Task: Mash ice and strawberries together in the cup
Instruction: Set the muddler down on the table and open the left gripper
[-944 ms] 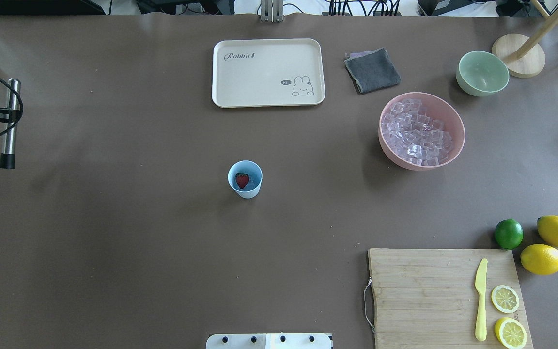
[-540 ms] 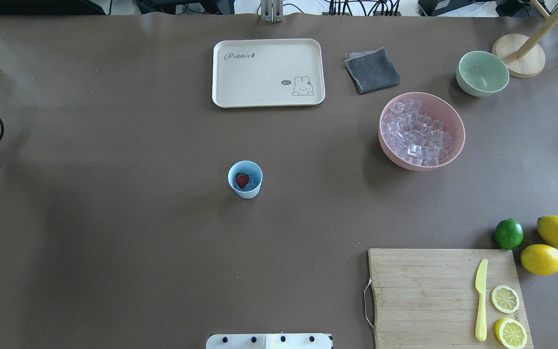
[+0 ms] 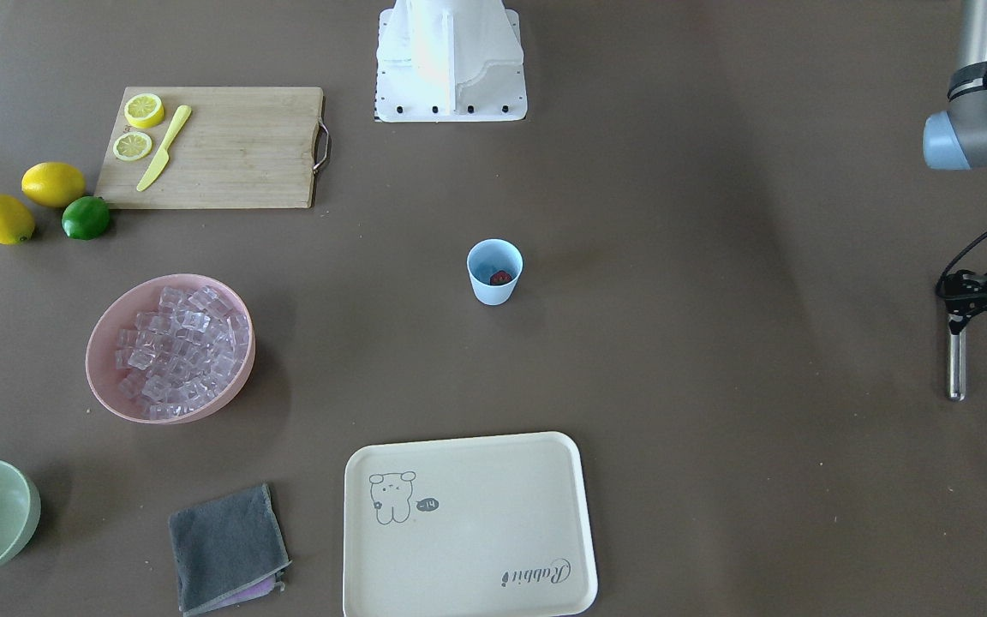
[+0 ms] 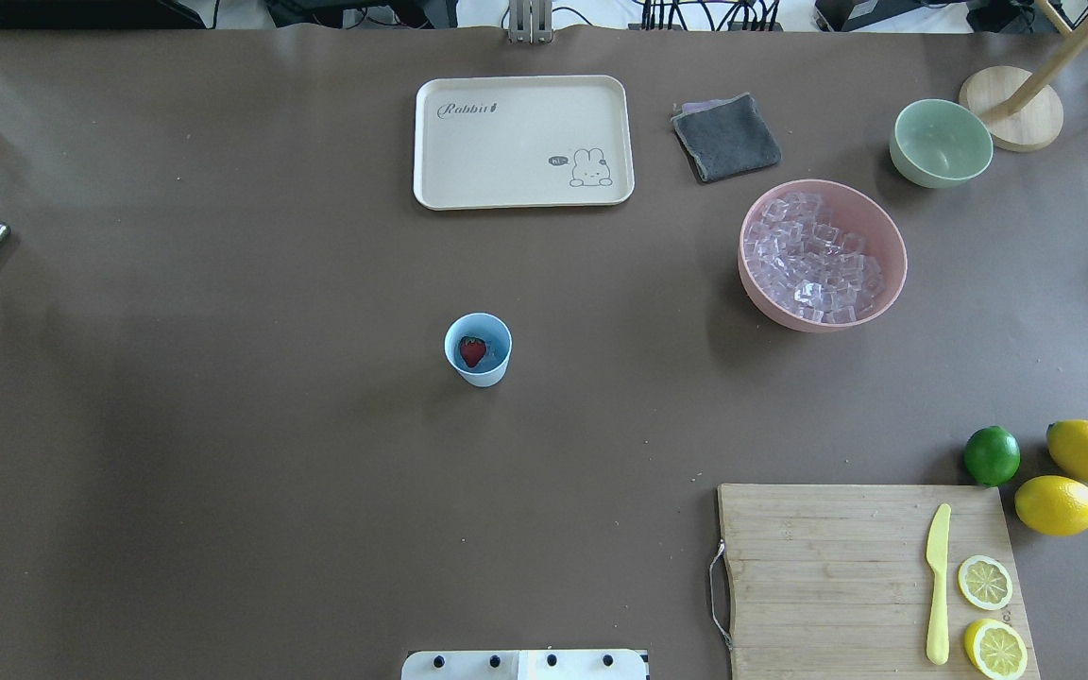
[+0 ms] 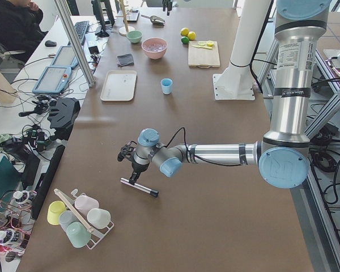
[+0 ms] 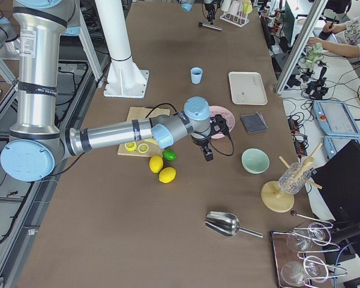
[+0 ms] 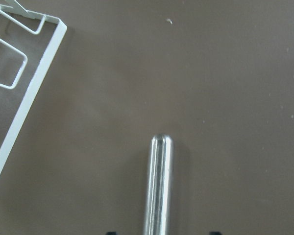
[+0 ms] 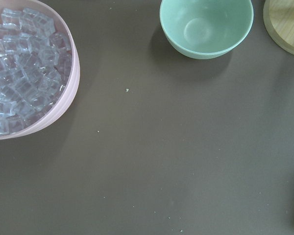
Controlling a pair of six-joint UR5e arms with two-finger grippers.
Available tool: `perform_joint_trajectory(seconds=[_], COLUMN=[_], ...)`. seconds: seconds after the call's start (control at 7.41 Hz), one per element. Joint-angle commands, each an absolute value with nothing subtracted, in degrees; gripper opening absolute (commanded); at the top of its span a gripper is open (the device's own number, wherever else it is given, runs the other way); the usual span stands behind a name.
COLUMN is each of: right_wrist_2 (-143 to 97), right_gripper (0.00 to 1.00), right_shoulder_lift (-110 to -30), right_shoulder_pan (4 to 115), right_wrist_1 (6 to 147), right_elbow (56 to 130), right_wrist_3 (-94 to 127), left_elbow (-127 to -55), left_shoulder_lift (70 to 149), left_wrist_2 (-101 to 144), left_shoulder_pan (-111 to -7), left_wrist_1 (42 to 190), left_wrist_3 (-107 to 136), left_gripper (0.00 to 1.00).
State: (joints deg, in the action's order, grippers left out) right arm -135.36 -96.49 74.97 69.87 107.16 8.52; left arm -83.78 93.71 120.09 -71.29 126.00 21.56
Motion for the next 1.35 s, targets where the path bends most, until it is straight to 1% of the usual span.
perform_joint_trajectory(seconds=[0.0, 0.13, 0.27, 0.4, 0.54, 0.67, 0.81, 0.94, 1.08, 1.21], right_wrist_2=[-135.4, -135.4, -135.4, -135.4, -136.7, -137.1, -137.1, -137.5, -138.4, -140.2], right_gripper=[0.99, 0.99, 0.98, 0.99, 0.99, 0.99, 0.99, 0.99, 0.99, 0.99], right_shoulder_lift=[-96.8, -96.9, -96.8, -96.9, -97.3, -97.5, -98.1, -98.1, -97.6, -97.2], right_shoulder_pan=[75.0, 75.0, 75.0, 75.0, 75.2, 77.4, 79.4, 80.1, 80.2, 80.4], right_wrist_1=[69.9, 69.9, 70.0, 70.2, 71.6, 72.9, 72.7, 72.7, 72.6, 72.9], right_elbow=[107.5, 107.5, 107.2, 107.0, 106.0, 105.9, 106.3, 106.6, 106.6, 105.5], right_wrist_3=[8.5, 8.6, 8.7, 8.5, 9.2, 8.7, 8.3, 8.0, 7.0, 3.7], left_elbow=[-96.3, -101.6, -104.1, -106.8, -109.2, -110.5, -108.1, -107.5, -106.1, -101.2], left_shoulder_lift=[100.6, 107.7, 112.9, 112.9, 108.8, 102.1, 97.2, 90.9, 88.7, 90.6], left_wrist_2=[128.1, 128.4, 130.9, 132.9, 133.2, 133.2, 133.2, 133.2, 133.1, 133.2], left_shoulder_pan=[-81.9, -85.8, -89.3, -91.6, -91.8, -91.2, -91.1, -91.1, -91.1, -90.9], left_wrist_1=[101.0, 84.6, 73.7, 70.6, 70.6, 72.9, 76.8, 84.9, 91.2, 92.1], left_wrist_3=[21.4, 20.8, 19.5, 17.9, 17.5, 12.5, 6.8, 5.7, 6.6, 8.7], left_gripper=[0.98, 0.98, 0.97, 0.97, 0.97, 0.97, 0.97, 0.97, 0.97, 0.97])
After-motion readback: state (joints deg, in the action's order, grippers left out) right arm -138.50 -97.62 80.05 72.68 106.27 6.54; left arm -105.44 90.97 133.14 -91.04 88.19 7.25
